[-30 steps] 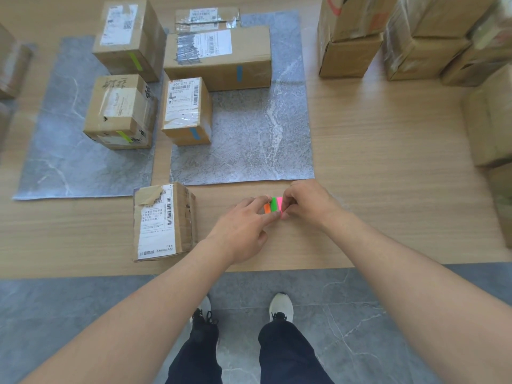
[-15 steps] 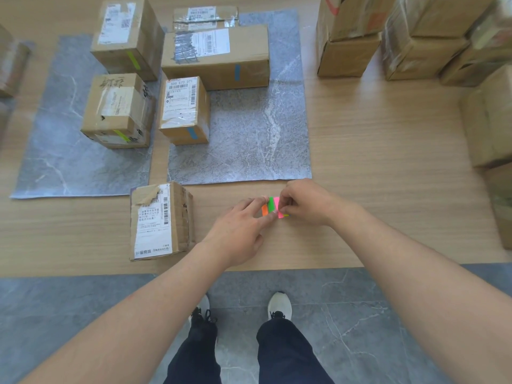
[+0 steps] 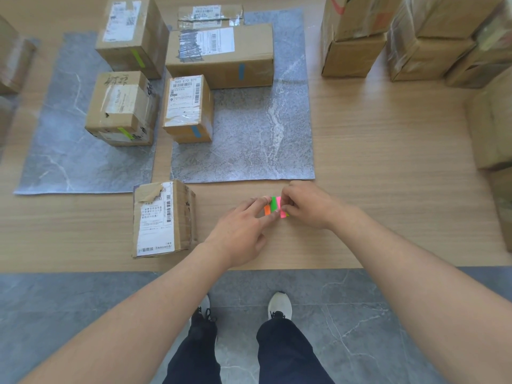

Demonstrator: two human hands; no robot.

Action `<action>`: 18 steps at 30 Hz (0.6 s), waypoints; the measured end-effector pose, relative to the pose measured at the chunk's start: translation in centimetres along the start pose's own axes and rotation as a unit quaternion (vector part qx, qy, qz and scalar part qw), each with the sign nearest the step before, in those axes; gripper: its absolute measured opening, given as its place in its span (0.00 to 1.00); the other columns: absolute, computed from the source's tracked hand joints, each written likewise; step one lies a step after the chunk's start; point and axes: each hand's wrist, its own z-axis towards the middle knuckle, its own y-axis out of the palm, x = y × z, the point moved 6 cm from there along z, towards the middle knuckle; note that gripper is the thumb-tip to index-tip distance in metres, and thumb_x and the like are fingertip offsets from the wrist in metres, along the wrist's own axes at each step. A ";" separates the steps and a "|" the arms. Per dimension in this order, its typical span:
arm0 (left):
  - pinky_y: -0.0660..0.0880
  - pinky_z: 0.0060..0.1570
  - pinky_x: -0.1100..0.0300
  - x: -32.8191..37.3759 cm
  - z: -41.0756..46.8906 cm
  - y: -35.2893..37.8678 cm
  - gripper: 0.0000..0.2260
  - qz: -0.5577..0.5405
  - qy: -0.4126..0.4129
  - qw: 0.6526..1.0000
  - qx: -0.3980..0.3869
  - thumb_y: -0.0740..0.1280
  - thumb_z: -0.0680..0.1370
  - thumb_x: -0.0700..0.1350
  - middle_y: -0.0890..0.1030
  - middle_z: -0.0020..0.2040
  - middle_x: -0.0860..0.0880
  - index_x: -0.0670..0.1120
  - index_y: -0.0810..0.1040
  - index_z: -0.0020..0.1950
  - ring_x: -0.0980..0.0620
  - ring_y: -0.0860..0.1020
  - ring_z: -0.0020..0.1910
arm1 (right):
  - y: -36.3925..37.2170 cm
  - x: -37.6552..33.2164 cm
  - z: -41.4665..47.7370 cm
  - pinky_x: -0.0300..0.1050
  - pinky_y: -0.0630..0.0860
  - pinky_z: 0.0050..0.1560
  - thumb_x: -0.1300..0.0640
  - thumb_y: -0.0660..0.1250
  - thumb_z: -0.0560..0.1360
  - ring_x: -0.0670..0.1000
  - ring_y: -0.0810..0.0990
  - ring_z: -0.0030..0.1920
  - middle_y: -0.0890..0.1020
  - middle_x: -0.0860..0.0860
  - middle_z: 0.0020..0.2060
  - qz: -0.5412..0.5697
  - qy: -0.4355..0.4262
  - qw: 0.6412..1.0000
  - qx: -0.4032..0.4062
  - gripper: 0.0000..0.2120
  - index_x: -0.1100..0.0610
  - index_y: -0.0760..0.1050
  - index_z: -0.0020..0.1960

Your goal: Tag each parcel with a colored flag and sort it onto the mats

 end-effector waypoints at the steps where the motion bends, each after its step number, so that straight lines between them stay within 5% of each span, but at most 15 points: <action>1: 0.67 0.71 0.49 0.0 0.0 0.0 0.28 -0.001 0.002 1.000 -0.001 0.59 0.80 0.48 0.54 0.82 0.48 0.58 0.58 0.81 0.46 0.55 0.79 | 0.0 -0.1 0.0 0.49 0.74 0.53 0.57 0.66 0.80 0.50 0.74 0.49 0.73 0.48 0.46 -0.005 0.002 1.000 -0.005 0.04 0.54 0.79 0.49; 9: 0.66 0.72 0.47 0.4 -0.1 0.2 0.28 0.000 0.001 1.000 0.007 0.61 0.79 0.47 0.56 0.81 0.45 0.58 0.62 0.79 0.43 0.56 0.79 | 0.2 -0.2 0.0 0.51 0.73 0.56 0.59 0.63 0.81 0.53 0.76 0.53 0.74 0.51 0.49 0.009 0.020 1.000 -0.014 0.07 0.50 0.74 0.46; 18: 0.66 0.72 0.48 0.7 -0.2 0.4 0.28 0.003 -0.017 1.000 0.000 0.62 0.79 0.47 0.54 0.82 0.46 0.58 0.62 0.79 0.44 0.54 0.80 | 0.0 0.9 -0.3 0.46 0.69 0.46 0.58 0.61 0.84 0.52 0.75 0.48 0.76 0.48 0.45 0.105 0.086 0.989 0.060 0.05 0.53 0.70 0.49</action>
